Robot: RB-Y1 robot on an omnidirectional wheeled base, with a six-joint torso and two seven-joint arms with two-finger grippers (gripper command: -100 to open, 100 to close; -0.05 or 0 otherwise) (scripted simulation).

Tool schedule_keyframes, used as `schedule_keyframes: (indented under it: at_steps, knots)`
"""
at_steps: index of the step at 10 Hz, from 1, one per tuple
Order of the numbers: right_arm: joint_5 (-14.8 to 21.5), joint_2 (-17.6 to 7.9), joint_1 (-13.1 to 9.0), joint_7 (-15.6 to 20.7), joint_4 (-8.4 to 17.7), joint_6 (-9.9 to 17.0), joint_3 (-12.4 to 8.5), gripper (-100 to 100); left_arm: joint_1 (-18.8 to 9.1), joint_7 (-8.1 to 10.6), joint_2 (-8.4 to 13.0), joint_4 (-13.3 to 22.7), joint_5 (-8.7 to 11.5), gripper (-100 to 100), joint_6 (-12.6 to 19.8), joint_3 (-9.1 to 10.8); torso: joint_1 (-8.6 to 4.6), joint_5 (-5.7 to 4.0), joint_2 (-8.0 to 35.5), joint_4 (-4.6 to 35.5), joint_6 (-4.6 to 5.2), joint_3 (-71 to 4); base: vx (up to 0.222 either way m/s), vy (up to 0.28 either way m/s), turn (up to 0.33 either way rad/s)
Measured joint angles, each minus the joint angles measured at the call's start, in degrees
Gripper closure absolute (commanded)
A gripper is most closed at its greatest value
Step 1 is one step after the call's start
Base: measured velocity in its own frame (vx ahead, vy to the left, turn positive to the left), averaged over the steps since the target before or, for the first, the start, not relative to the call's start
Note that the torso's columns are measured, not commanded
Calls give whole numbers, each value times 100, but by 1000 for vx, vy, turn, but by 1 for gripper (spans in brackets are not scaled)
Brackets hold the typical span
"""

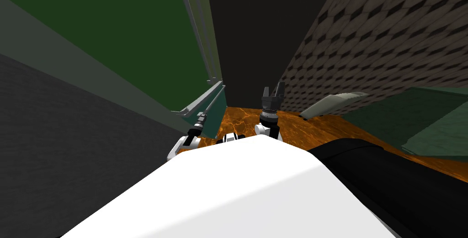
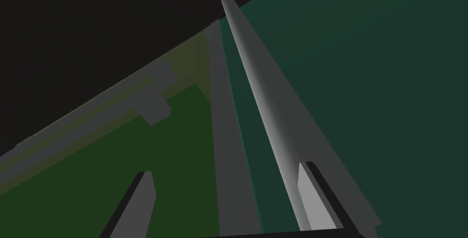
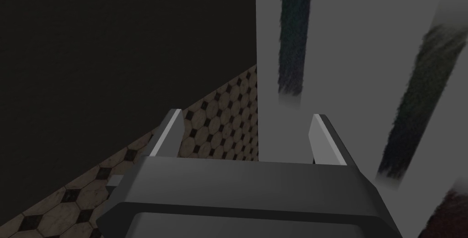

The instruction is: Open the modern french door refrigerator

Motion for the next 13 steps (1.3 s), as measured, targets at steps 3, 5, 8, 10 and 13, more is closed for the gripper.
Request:
schedule_keyframes:
  at_steps: [3,5,8,10,13]
  knots:
    - [0,0,0,0,0,0,0,0,11,59,218,-21,2,-100,190,-51,13,-5,23,11,-23,13,-15,19,-25]
    - [0,0,0,0,0,0,0,0,-32,74,292,145,-8,-100,151,-60,19,-4,24,10,-27,12,-14,20,-31]
    - [0,0,0,0,0,0,0,0,-113,78,352,190,-34,-100,237,-117,-4,-9,26,20,-8,14,15,-12,-48]
    - [0,1,0,0,0,0,1,0,-112,86,403,10,-42,100,261,-161,-38,-13,-54,3,46,-31,-8,-17,16]
    - [0,1,1,0,0,0,1,0,-86,81,397,11,-50,100,266,-142,-130,-45,52,54,53,27,-24,-96,18]
